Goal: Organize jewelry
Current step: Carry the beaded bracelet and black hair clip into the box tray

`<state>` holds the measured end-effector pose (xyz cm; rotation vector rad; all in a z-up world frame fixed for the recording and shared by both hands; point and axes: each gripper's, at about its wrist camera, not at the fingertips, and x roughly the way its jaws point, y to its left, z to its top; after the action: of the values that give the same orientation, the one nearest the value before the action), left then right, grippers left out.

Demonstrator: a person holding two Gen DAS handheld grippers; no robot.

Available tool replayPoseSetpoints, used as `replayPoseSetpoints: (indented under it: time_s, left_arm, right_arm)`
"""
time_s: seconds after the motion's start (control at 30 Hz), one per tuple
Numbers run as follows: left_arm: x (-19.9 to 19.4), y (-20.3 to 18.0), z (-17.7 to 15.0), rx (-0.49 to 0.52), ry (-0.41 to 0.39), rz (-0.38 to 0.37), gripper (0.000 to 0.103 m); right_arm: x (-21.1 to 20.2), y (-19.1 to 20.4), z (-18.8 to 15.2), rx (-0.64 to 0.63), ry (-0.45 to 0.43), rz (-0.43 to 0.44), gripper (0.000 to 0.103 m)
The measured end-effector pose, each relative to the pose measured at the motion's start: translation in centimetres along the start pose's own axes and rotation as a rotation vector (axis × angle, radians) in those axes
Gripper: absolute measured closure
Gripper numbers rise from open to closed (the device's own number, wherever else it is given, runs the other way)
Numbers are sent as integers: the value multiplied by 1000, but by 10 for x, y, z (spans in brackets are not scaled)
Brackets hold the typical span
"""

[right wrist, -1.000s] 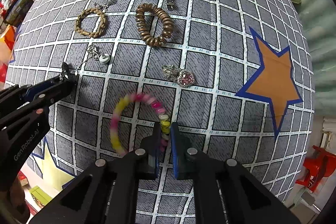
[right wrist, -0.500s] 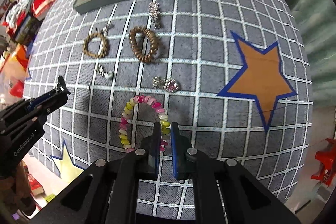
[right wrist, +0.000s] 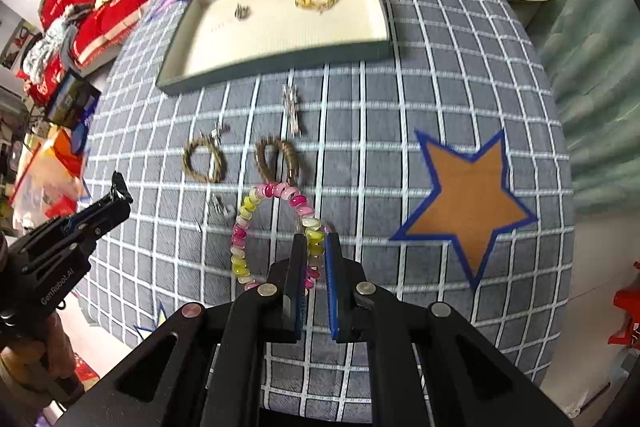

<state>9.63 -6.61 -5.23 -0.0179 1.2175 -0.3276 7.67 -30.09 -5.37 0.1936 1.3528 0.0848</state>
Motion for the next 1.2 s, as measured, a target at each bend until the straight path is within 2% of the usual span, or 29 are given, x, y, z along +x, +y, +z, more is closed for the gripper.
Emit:
replayPoseSetpoints:
  time_s: [0.33,0.6,0.87,1.2]
  left_arm:
    - [-19,6,53,-17,-88,3,77]
    - [-16,16,97,-22,-131,19,77]
    - [5,20,138,-43,-141,37,77]
    - [52,20,176,-72,-111,69,77]
  right_arm:
    - [-18,4,65,19,-82,34,94]
    - [-20,2,123,18,-123,64,94]
    - [-7,1,170,9,-130,82,94]
    - [27,-2,219,6,-100,112,94]
